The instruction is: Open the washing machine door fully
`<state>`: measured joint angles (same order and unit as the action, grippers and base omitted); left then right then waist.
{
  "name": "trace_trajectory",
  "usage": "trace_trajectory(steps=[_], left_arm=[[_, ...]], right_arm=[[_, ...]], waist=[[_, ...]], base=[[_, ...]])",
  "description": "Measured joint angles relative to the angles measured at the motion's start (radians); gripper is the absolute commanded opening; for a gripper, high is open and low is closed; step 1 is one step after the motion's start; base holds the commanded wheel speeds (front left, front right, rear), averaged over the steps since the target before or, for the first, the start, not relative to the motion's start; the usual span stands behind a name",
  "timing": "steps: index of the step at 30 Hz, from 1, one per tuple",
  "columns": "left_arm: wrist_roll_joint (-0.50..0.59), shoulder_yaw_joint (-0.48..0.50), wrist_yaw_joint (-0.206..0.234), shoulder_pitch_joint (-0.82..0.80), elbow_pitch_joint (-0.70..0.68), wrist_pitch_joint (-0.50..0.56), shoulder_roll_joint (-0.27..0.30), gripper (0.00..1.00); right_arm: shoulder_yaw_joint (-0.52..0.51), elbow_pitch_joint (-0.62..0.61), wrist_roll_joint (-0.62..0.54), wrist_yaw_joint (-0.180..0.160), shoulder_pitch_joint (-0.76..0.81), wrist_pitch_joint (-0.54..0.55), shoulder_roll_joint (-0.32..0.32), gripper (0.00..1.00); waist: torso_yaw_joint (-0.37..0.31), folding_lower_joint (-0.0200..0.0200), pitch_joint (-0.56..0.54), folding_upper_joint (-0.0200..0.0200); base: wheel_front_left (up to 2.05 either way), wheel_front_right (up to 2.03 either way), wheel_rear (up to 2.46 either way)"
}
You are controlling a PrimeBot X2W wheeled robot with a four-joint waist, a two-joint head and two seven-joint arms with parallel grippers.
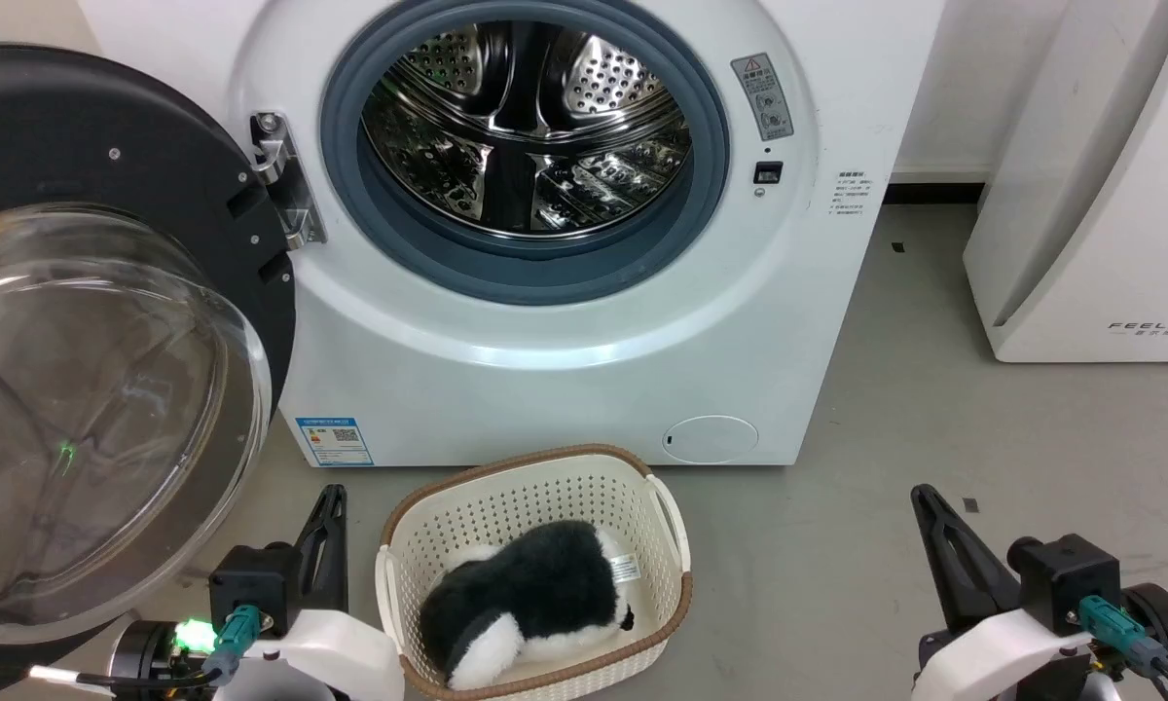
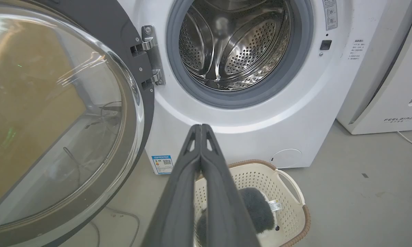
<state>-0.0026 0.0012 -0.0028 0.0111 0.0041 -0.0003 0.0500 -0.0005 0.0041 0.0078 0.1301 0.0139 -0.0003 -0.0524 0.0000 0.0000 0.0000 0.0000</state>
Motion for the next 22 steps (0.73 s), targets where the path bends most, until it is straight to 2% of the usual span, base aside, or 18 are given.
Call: trace_trajectory(steps=[22], left_arm=[[0.000,0.000,0.000,0.000,0.000,0.000,0.000,0.00]], right_arm=[[0.000,0.000,0.000,0.000,0.000,0.000,0.000,0.00]], waist=[[0.000,0.0000,0.000,0.0000]], base=[[0.00,0.00,0.00]])
